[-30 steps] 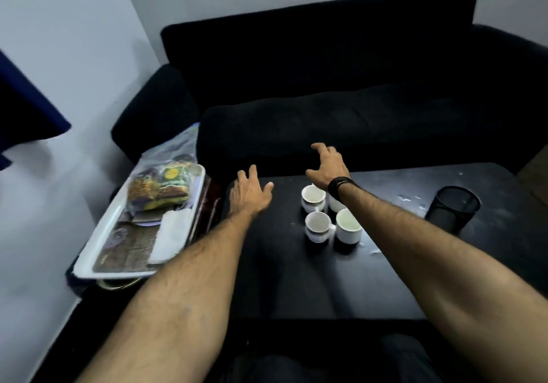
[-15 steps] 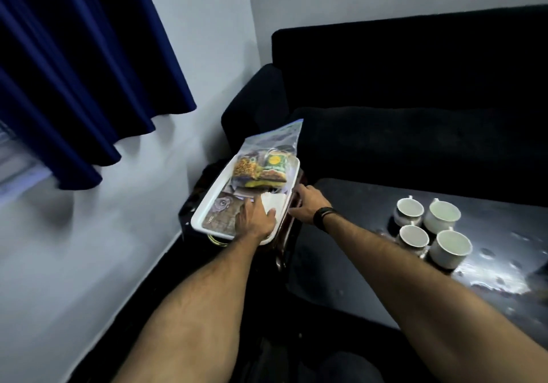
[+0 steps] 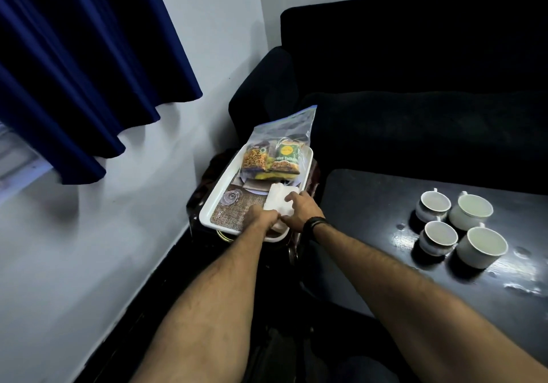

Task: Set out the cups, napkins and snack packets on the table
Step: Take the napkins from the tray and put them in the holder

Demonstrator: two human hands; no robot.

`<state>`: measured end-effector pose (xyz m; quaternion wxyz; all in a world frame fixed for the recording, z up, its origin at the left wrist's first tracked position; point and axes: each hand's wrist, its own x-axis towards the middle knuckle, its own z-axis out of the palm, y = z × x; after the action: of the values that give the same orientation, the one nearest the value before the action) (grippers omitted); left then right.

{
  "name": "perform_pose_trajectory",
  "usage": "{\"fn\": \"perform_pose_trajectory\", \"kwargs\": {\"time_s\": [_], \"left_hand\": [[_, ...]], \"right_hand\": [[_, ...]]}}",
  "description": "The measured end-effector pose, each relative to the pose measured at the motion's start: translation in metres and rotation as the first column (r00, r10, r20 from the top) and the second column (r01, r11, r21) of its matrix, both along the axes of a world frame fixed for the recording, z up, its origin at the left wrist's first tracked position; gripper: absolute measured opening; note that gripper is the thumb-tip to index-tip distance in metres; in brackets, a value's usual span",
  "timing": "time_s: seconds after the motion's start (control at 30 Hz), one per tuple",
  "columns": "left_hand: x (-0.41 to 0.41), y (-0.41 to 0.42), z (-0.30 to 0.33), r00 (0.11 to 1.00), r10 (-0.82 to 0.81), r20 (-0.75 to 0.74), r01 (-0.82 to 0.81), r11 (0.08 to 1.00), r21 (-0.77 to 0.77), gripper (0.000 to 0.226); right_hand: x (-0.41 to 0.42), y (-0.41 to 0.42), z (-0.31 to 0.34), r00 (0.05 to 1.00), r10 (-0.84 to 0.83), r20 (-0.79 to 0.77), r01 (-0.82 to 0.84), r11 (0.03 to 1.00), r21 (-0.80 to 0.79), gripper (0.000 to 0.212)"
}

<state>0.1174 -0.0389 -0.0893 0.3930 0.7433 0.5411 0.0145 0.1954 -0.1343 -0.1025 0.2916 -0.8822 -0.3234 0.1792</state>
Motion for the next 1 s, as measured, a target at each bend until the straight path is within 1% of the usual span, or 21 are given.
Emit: {"fn": "perform_pose_trajectory", "kwargs": {"time_s": [0.07,0.13,0.2,0.23,0.3,0.33,0.37,0.4,0.43,0.47,0.53,0.6,0.63,0.67,0.73,0.8,0.87,0.93,1.0], "left_hand": [[0.000,-0.001,0.000,0.992,0.093,0.086,-0.091,0.995,-0.031,0.051],[0.002,0.001,-0.001,0.970,0.165,0.176,-0.155,0.986,-0.067,0.044],[0.006,0.000,0.002,0.923,0.227,0.310,-0.177,0.968,-0.179,0.038],[0.008,-0.002,0.006,0.887,0.261,0.380,-0.171,0.951,-0.256,0.035],[0.012,-0.009,0.017,0.809,0.336,0.482,-0.160,0.915,-0.369,0.030],[0.014,-0.013,0.022,0.783,0.360,0.507,-0.157,0.903,-0.399,0.026],[0.016,-0.018,0.028,0.765,0.372,0.526,-0.142,0.894,-0.426,0.024],[0.018,-0.022,0.031,0.758,0.371,0.537,-0.121,0.888,-0.443,0.023],[0.020,-0.028,0.035,0.761,0.353,0.545,-0.085,0.887,-0.454,0.025],[0.023,-0.035,0.039,0.772,0.323,0.547,-0.046,0.887,-0.459,0.027],[0.026,-0.046,0.044,0.785,0.273,0.557,0.016,0.888,-0.459,0.030],[0.031,-0.060,0.052,0.776,0.258,0.575,0.057,0.880,-0.472,0.032],[0.036,-0.067,0.055,0.770,0.251,0.586,0.072,0.879,-0.471,0.035],[0.041,-0.074,0.058,0.769,0.237,0.594,0.083,0.884,-0.460,0.037],[0.054,-0.091,0.063,0.771,0.204,0.604,0.111,0.890,-0.443,0.038],[0.068,-0.113,0.067,0.757,0.205,0.620,0.117,0.892,-0.437,0.037],[0.085,-0.143,0.070,0.733,0.228,0.640,0.116,0.886,-0.449,0.028],[0.102,-0.176,0.071,0.752,0.185,0.633,0.167,0.875,-0.454,0.010],[0.119,-0.214,0.071,0.815,0.042,0.578,0.254,0.870,-0.422,0.015]], "right_hand": [[0.002,-0.001,0.001,1.000,-0.012,-0.025,0.013,0.999,0.030,0.058],[0.005,-0.001,0.002,0.995,-0.073,-0.066,0.079,0.994,0.078,0.062],[0.011,-0.003,0.005,0.971,-0.182,-0.152,0.202,0.971,0.130,0.062],[0.015,-0.005,0.008,0.949,-0.223,-0.221,0.257,0.956,0.141,0.056],[0.019,-0.008,0.017,0.871,-0.219,-0.440,0.321,0.931,0.172,0.047],[0.021,-0.009,0.021,0.806,-0.183,-0.563,0.352,0.912,0.208,0.046],[0.023,-0.010,0.026,0.740,-0.144,-0.657,0.392,0.886,0.247,0.042],[0.023,-0.011,0.029,0.705,-0.128,-0.698,0.431,0.859,0.277,0.034],[0.025,-0.016,0.033,0.707,-0.139,-0.694,0.467,0.828,0.310,0.025],[0.029,-0.023,0.036,0.730,-0.169,-0.662,0.491,0.804,0.335,0.018],[0.038,-0.038,0.045,0.780,-0.218,-0.586,0.494,0.789,0.364,0.009],[0.050,-0.067,0.058,0.814,-0.184,-0.551,0.440,0.815,0.377,0.007],[0.056,-0.084,0.065,0.824,-0.148,-0.547,0.398,0.838,0.373,0.011],[0.062,-0.101,0.071,0.824,-0.120,-0.554,0.363,0.862,0.354,0.014],[0.072,-0.137,0.079,0.803,-0.099,-0.587,0.347,0.879,0.327,0.011],[0.081,-0.170,0.080,0.732,-0.087,-0.676,0.429,0.829,0.358,0.010],[0.088,-0.204,0.079,0.649,-0.070,-0.758,0.541,0.743,0.395,0.021],[0.096,-0.237,0.079,0.638,-0.120,-0.761,0.618,0.669,0.413,0.022],[0.110,-0.278,0.082,0.655,-0.272,-0.705,0.696,0.580,0.423,0.025]]}}
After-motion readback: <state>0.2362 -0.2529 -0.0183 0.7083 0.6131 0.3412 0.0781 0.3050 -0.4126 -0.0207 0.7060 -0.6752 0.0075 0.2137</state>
